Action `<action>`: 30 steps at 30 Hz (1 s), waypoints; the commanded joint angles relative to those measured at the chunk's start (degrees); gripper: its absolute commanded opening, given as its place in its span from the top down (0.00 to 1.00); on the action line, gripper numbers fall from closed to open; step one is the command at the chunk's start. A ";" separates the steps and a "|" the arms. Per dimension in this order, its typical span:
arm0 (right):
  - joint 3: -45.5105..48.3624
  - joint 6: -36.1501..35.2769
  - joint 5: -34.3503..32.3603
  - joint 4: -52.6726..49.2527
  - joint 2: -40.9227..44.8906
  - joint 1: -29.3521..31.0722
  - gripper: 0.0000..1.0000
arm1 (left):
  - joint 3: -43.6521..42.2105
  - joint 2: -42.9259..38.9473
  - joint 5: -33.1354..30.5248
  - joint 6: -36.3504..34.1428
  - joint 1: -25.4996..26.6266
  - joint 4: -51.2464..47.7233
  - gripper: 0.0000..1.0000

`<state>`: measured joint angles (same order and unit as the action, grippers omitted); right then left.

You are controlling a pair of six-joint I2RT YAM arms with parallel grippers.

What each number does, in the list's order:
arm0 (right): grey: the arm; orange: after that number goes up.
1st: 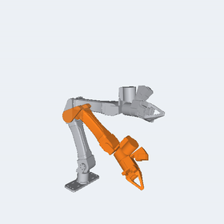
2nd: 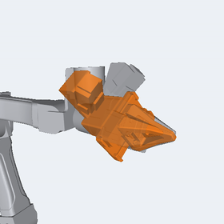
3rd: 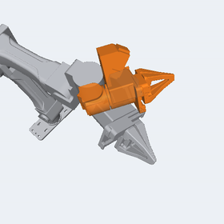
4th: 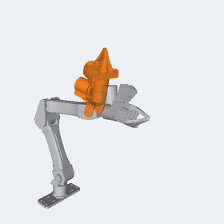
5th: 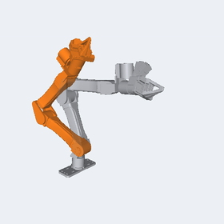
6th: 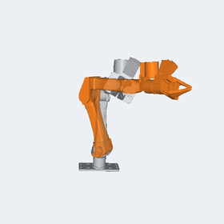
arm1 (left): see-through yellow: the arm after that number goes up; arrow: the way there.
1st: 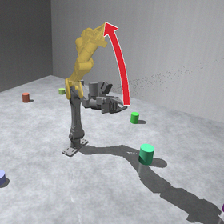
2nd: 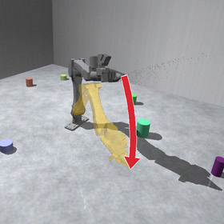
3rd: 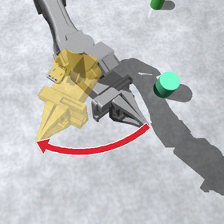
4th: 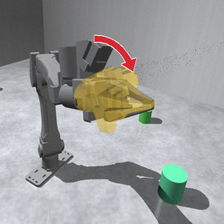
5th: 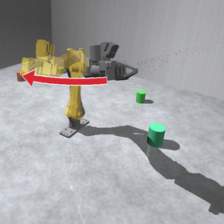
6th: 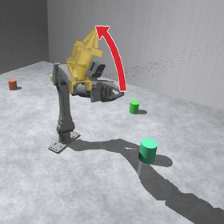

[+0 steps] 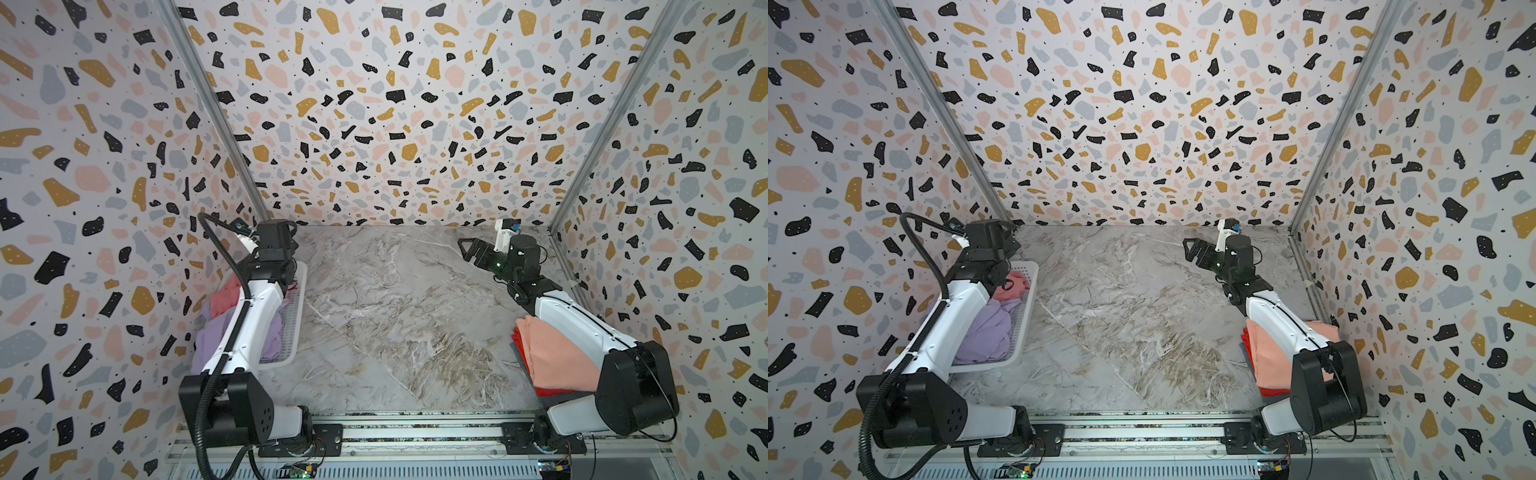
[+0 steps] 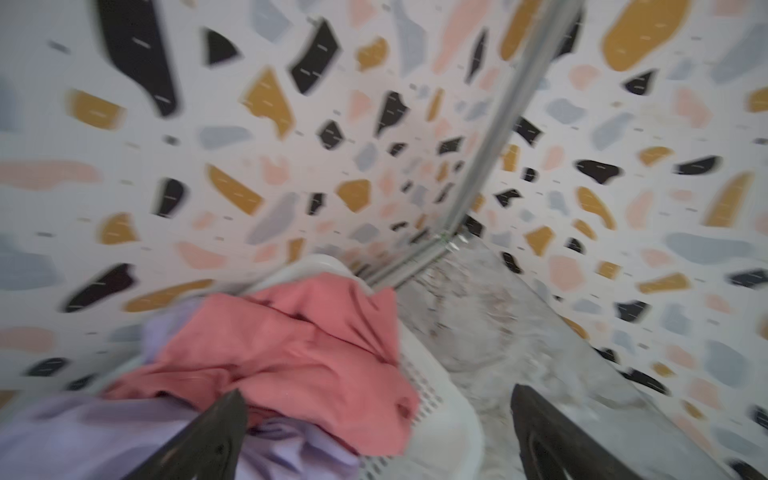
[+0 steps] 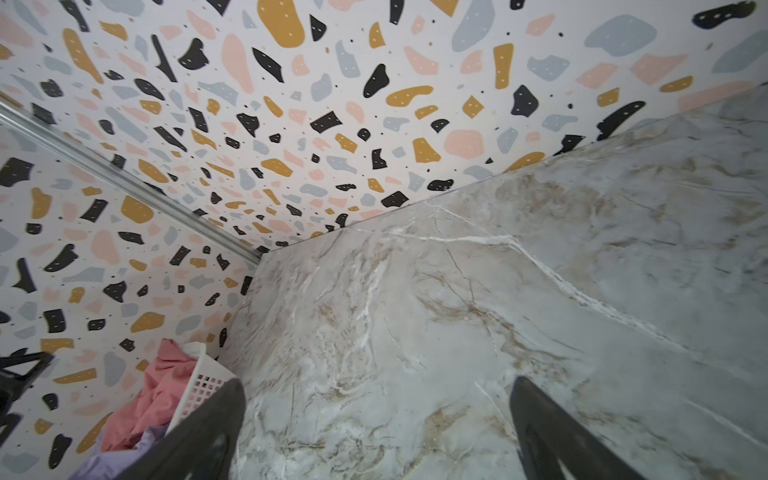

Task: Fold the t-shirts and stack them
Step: 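Reach the left gripper into the white basket and grasp the lavender t-shirt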

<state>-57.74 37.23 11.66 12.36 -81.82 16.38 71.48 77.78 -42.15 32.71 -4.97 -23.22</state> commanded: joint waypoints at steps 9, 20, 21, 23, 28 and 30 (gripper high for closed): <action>-7.28 -2.40 -2.67 -4.51 -2.74 -2.23 0.01 | -15.57 -7.41 -2.83 5.51 -16.69 -4.00 0.06; -11.65 -2.40 -1.14 -5.26 -7.28 -2.50 0.01 | -25.79 -8.81 4.47 8.60 -22.90 -2.32 0.12; -11.69 -2.43 -0.99 -5.24 -7.42 -2.45 0.01 | -26.76 -8.81 6.07 8.15 -23.50 -0.99 0.12; -11.70 -2.10 -0.92 -4.82 -7.62 -2.50 0.01 | -27.92 -8.46 7.20 7.61 -24.01 0.98 0.13; -10.39 -0.85 -1.11 -3.63 -7.30 -2.50 0.01 | -27.01 -4.73 10.29 2.36 -24.96 4.79 0.25; -9.82 -0.51 -1.28 -3.39 -6.97 -2.50 0.01 | -25.82 -2.71 11.71 1.23 -25.03 4.79 0.37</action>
<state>-66.96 35.97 10.26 7.57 -90.28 14.09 43.90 72.95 -33.61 37.23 -29.56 -21.39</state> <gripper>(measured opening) 0.990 0.662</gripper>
